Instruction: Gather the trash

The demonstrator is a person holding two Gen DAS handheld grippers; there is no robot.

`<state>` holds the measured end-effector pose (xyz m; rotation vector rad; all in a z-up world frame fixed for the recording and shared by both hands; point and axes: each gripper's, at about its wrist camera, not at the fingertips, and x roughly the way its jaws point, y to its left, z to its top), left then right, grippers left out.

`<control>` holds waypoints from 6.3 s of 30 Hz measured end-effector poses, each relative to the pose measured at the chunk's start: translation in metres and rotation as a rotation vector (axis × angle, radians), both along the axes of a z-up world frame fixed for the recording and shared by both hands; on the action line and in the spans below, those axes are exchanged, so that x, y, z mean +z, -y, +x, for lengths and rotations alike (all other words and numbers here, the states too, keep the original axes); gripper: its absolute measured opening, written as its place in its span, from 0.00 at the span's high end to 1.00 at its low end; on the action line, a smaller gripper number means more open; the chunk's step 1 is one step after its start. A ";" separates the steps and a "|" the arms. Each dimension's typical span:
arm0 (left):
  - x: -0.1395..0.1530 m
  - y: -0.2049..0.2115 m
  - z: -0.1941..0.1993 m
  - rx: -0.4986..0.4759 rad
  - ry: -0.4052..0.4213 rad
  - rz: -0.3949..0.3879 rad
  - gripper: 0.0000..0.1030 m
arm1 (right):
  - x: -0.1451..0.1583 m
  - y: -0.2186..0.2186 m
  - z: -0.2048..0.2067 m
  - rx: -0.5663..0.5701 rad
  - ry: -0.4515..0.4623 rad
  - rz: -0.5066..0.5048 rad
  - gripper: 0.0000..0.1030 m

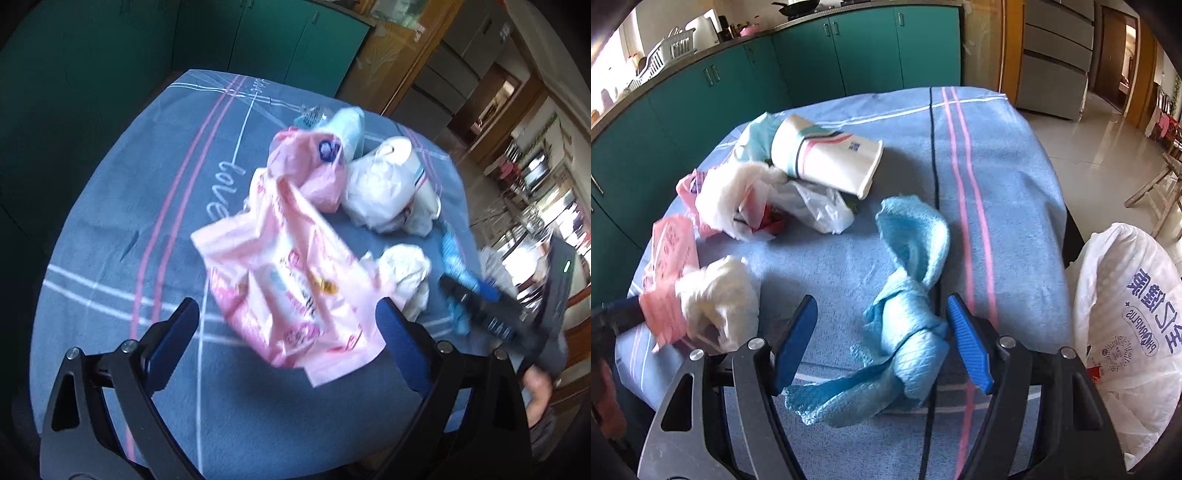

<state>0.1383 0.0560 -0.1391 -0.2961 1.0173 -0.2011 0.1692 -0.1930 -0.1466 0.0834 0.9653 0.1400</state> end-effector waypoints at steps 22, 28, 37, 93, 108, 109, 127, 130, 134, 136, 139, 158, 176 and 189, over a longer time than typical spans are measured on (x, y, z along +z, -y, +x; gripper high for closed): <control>-0.007 0.020 0.027 0.076 -0.088 0.069 0.40 | -0.010 -0.013 0.005 0.027 0.041 -0.092 0.49; 0.006 0.026 0.009 0.041 -0.011 0.133 0.58 | 0.000 -0.011 -0.004 0.028 0.073 -0.108 0.71; 0.065 0.031 -0.027 0.017 0.190 0.103 0.59 | 0.032 0.024 -0.032 -0.029 0.156 -0.050 0.71; 0.046 0.027 0.012 0.097 0.194 0.217 0.11 | 0.023 0.111 -0.078 -0.223 0.129 0.055 0.24; 0.033 -0.012 0.061 0.150 0.127 0.151 0.11 | 0.012 -0.108 -0.004 0.324 0.120 0.029 0.23; 0.035 -0.012 0.065 0.150 0.129 0.123 0.09 | 0.008 -0.113 0.000 0.326 0.111 0.019 0.23; -0.005 0.022 0.110 0.084 -0.031 -0.018 0.38 | -0.009 -0.115 -0.007 0.413 0.087 0.051 0.50; -0.005 0.022 0.102 0.073 -0.021 0.002 0.41 | -0.006 -0.114 -0.012 0.403 0.106 0.024 0.54; 0.001 0.020 0.084 0.072 0.008 0.029 0.42 | 0.001 -0.098 -0.017 0.376 0.131 0.031 0.54; 0.007 0.017 0.072 0.077 0.028 0.038 0.42 | 0.005 -0.082 -0.019 0.348 0.137 0.044 0.54; 0.018 0.010 0.055 0.079 0.059 0.052 0.42 | 0.008 -0.056 -0.023 0.290 0.139 0.060 0.54; 0.011 0.026 0.002 -0.082 0.062 0.094 0.21 | 0.012 0.027 -0.037 0.014 0.098 0.107 0.33; 0.007 0.023 0.004 -0.023 0.075 0.147 0.14 | 0.012 0.045 -0.041 -0.067 0.118 0.009 0.23; 0.011 0.045 0.002 -0.016 0.140 0.323 0.13 | -0.003 0.013 -0.030 -0.015 0.096 -0.145 0.18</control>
